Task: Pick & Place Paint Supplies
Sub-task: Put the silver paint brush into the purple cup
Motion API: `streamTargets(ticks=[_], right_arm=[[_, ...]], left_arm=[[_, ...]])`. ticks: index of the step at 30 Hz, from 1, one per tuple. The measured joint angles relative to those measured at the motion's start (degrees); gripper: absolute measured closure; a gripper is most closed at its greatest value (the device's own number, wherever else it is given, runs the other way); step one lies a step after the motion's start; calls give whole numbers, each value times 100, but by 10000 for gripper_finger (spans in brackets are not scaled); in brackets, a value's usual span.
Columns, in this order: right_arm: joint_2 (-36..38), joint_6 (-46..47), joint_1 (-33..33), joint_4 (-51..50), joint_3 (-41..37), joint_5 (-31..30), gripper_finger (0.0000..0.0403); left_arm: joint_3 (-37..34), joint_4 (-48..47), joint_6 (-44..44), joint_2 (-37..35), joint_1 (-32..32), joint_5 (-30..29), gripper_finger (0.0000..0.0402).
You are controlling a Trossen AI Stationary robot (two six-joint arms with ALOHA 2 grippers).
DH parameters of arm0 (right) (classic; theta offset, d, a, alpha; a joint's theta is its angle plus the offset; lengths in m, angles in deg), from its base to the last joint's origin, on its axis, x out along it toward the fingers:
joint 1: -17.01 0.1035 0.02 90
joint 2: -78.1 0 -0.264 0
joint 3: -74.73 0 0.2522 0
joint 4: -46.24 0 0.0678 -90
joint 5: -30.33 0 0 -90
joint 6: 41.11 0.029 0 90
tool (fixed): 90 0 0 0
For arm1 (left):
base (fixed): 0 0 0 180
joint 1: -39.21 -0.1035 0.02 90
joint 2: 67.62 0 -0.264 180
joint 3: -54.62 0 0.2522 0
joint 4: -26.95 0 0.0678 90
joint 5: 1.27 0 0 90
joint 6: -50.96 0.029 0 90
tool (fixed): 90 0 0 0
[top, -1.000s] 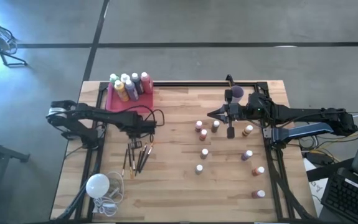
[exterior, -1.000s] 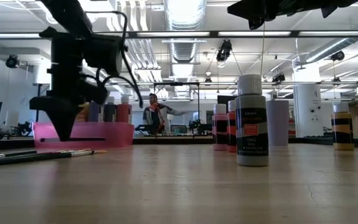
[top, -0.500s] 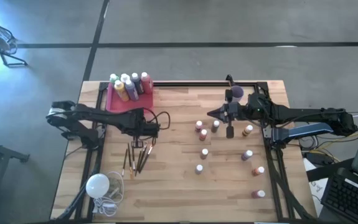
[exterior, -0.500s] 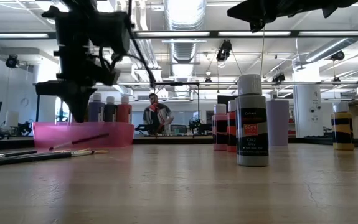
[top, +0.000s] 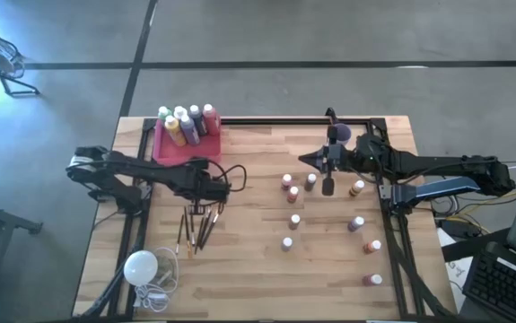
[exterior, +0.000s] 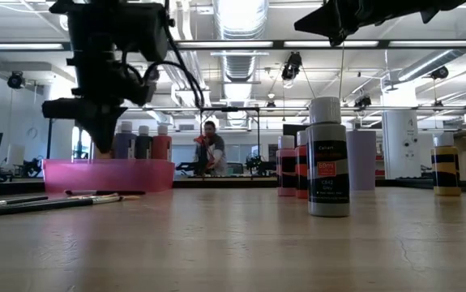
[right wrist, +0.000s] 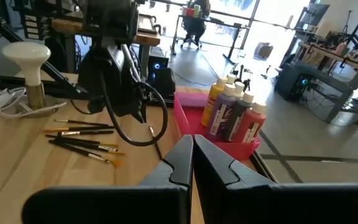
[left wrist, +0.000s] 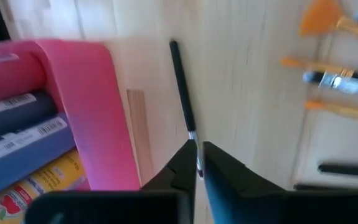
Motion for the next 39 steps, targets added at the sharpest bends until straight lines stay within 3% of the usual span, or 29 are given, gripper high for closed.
streamTargets(ticks=[5, 11, 18, 39], right_arm=[[0, 0, 0, -9, 0, 2, 394], [0, 0, 0, -11, 0, 4, 394], [0, -24, 0, -18, 0, 9, 394], [0, -48, 0, -16, 0, 15, 394]], left_arm=[[-266, 13, -265, -2, -282, 9, 303], [-489, 71, -677, -4, -1173, 958, 253], [-780, 43, -631, -7, -1911, 1173, 250], [-1438, 928, -213, -9, -1930, 1239, 251]])
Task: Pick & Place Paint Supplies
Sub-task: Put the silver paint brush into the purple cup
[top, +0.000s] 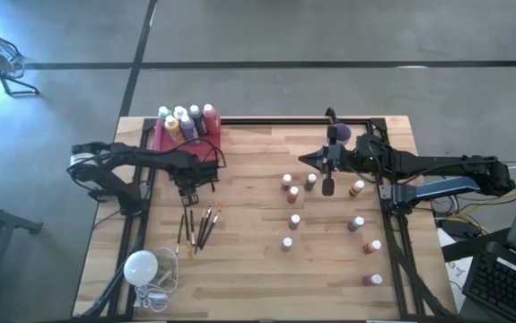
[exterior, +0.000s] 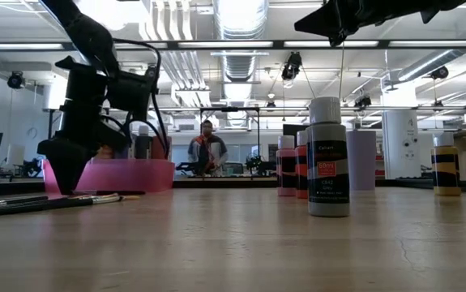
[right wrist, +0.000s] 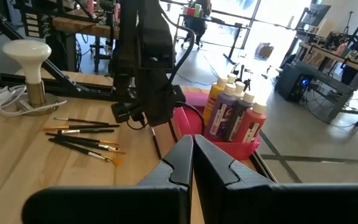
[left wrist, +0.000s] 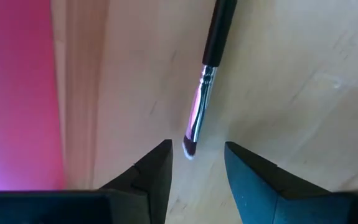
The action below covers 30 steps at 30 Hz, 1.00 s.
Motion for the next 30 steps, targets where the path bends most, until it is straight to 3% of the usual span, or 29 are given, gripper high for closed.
streamTargets(ticks=[9, 19, 30], right_arm=[[0, -18, 0, 2, 0, -6, 394], [0, -21, 0, 2, 0, -9, 394], [0, -20, 0, 0, 0, -7, 394]], left_arm=[[-17, 79, 78, 81, 1, 69, 285], [-24, 138, 319, 90, 3, 213, 392], [179, -228, 208, 112, 101, 172, 398]])
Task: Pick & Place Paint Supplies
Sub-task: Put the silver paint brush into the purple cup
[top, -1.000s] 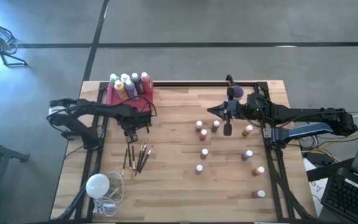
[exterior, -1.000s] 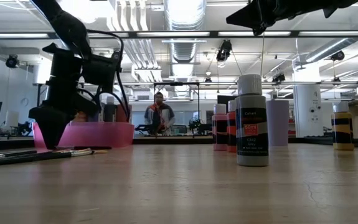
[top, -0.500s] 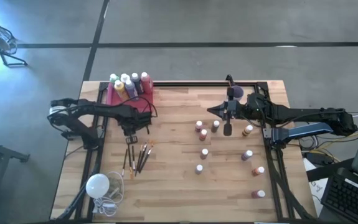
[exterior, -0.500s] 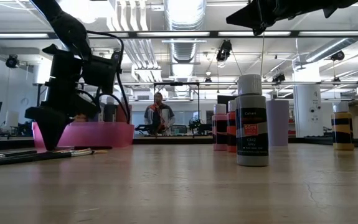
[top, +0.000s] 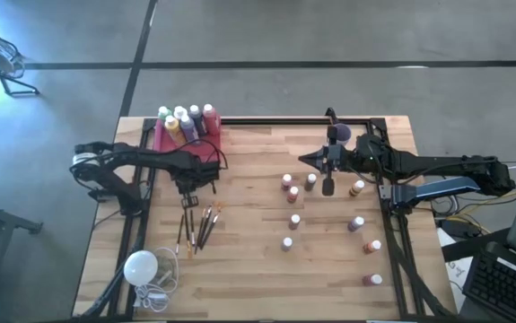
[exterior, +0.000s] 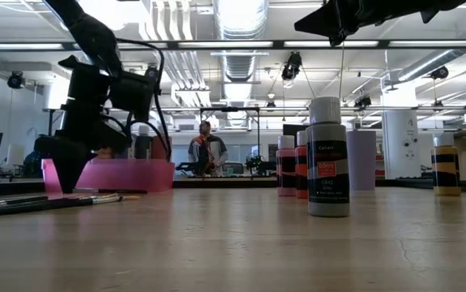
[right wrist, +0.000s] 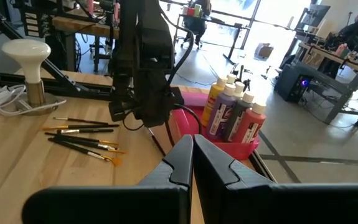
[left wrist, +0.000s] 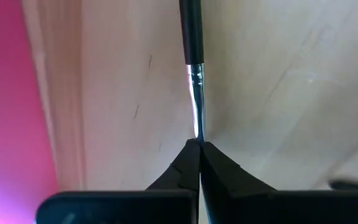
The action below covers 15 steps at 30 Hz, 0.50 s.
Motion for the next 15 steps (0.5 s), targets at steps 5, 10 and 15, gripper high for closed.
streamTargets(ticks=[5, 10, 15], right_arm=[[2, 22, 0, -65, 0, 2, 394], [-80, 60, 15, -633, -20, 223, 394], [-244, -420, 351, -1033, -43, 430, 394]], left_arm=[[497, -595, -376, -34, 115, 569, 399], [1222, -1116, -680, -57, 206, 1241, 400], [2006, -1355, -1064, -66, 213, 2369, 400]])
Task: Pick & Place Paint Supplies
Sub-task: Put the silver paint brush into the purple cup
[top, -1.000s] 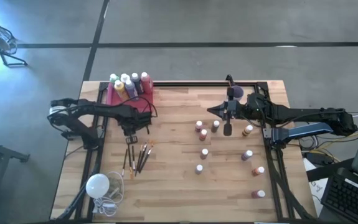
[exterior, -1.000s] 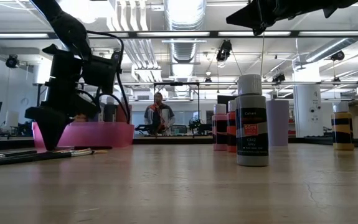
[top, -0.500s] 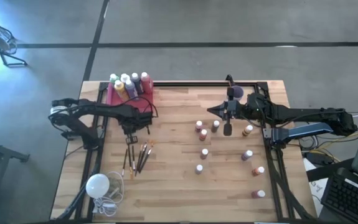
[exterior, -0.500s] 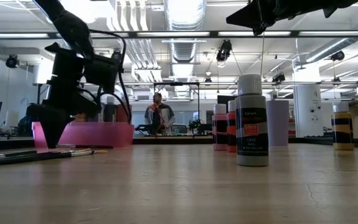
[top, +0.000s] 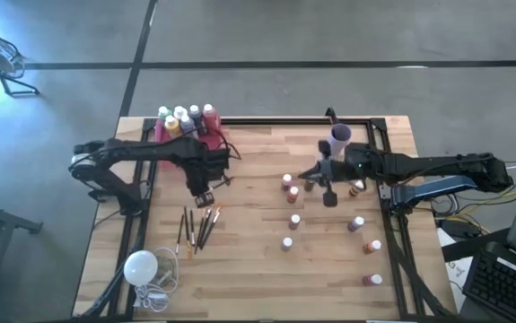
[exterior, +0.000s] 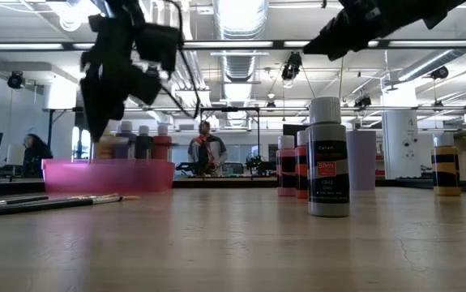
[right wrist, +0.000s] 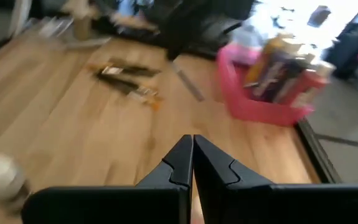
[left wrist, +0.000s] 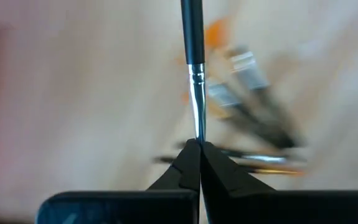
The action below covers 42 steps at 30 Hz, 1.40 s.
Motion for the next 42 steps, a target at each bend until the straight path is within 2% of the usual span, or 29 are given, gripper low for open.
streamTargets(ticks=[3, 5, 9, 14, 17, 21, 25, 33, 36, 42], right_arm=[[-101, -447, 412, -166, -8, -82, 394], [-181, -823, 789, -190, -10, -480, 394], [-466, -1822, 1599, -125, 10, -2201, 394], [-967, -2896, 2313, 772, 46, -4484, 394], [-1250, -3621, 2485, 1348, 47, -5223, 391], [-1614, -4411, 2527, 1974, 47, -5322, 367], [-1970, -5167, 2524, 2657, 47, -5599, 328], [-2529, -6338, 2525, 4332, 47, -5605, 263], [-2718, -6804, 2523, 4782, 67, -5558, 249], [-3131, -7287, 2521, 4888, 504, -5561, 248]], left_arm=[[490, 30, -207, -2, 0, 696, 400], [794, 56, -399, -2, -15, 1004, 400], [1267, 428, -971, -4, -55, 1412, 399], [1475, 1490, -1476, -4, -114, 2044, 400], [1477, 2161, -1664, -2, -114, 2252, 398], [1477, 2619, -1768, 24, -114, 2399, 398], [1477, 2695, -1815, 26, -114, 2393, 398], [1468, 2706, -1963, 26, -114, 2270, 397], [1441, 2883, -2080, 26, -114, 2270, 397], [1189, 3334, -2491, 26, -114, 2290, 397]])
